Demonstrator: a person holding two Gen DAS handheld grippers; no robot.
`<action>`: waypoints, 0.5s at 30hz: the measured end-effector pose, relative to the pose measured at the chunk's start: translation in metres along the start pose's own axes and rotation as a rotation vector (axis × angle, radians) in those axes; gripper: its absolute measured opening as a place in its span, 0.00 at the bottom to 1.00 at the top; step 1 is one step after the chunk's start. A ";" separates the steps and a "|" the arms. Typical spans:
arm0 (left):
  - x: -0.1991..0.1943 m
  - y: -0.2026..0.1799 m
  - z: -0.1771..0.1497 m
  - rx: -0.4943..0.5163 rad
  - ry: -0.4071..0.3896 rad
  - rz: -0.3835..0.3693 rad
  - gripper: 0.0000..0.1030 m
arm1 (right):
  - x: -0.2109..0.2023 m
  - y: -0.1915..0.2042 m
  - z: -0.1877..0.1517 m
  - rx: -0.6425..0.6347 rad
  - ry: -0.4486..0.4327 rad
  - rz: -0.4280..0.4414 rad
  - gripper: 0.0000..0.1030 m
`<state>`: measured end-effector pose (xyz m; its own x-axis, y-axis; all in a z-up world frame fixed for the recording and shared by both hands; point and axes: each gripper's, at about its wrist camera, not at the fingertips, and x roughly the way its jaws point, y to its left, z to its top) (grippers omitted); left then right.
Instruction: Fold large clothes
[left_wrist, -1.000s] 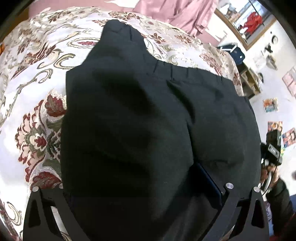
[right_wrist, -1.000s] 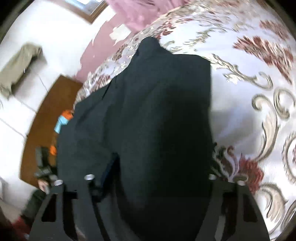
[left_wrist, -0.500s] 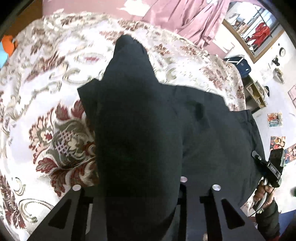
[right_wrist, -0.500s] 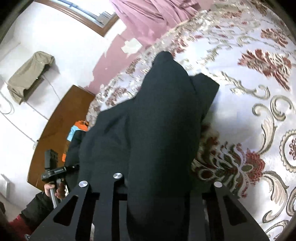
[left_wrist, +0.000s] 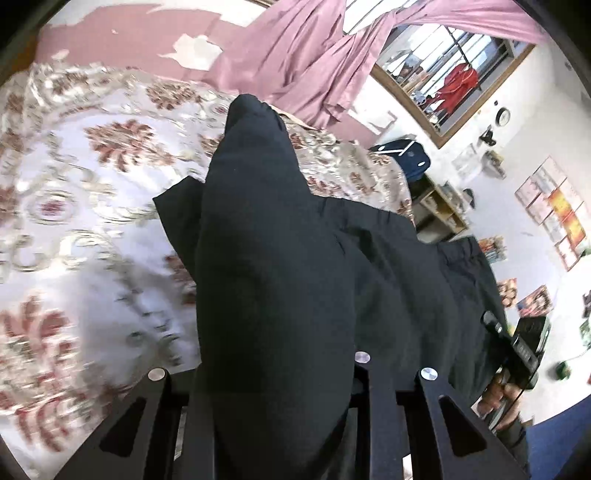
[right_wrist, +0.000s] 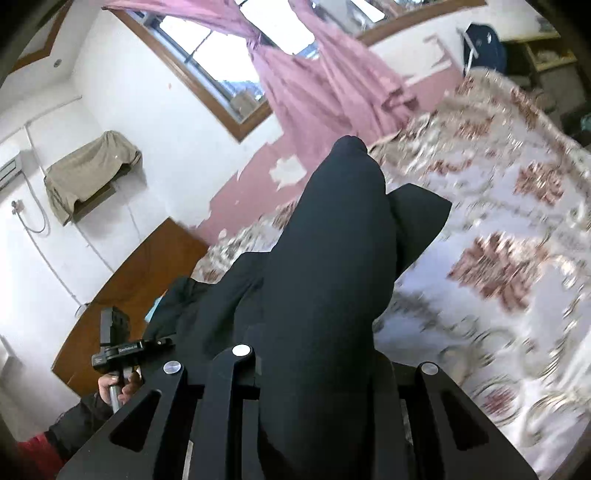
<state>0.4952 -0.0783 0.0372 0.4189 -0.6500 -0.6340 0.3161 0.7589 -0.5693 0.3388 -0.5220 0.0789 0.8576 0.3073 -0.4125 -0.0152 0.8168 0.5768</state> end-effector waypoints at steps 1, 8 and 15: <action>0.013 -0.001 0.001 -0.010 0.008 -0.010 0.24 | -0.001 -0.006 0.003 -0.002 -0.010 -0.021 0.19; 0.079 0.007 -0.009 -0.027 0.063 0.116 0.29 | 0.019 -0.082 -0.007 0.109 0.006 -0.168 0.25; 0.077 0.015 -0.014 -0.011 0.072 0.293 0.68 | 0.046 -0.103 -0.020 0.107 0.091 -0.319 0.55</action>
<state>0.5200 -0.1175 -0.0272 0.4297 -0.4046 -0.8073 0.1810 0.9145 -0.3619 0.3693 -0.5823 -0.0140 0.7606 0.0908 -0.6428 0.3049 0.8241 0.4773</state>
